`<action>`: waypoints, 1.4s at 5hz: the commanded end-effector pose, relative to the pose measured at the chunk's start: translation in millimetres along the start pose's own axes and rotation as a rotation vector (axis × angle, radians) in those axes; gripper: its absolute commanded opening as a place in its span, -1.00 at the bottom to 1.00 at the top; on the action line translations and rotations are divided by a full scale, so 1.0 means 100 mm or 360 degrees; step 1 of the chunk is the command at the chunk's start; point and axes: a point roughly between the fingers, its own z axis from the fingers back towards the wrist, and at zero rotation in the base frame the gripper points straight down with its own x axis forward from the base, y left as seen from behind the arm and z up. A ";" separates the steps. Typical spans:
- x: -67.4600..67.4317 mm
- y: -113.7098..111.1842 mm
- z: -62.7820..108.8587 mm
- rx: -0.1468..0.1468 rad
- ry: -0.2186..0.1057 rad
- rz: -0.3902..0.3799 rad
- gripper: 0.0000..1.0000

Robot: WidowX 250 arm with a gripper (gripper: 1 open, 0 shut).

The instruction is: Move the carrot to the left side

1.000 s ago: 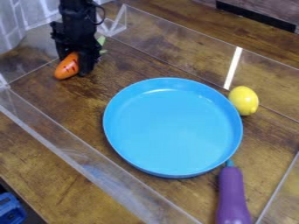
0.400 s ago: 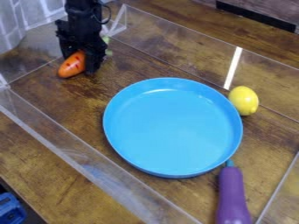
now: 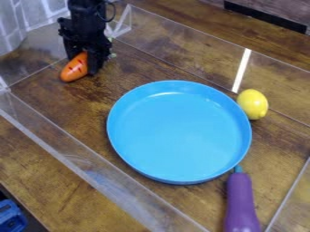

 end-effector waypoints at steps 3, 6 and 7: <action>0.20 0.16 0.19 0.0060 -0.0117 0.0060 1.00; 0.25 -0.03 -0.01 0.0031 -0.0075 0.0010 -1.00; 0.25 0.00 0.00 0.0012 -0.0061 0.0020 1.00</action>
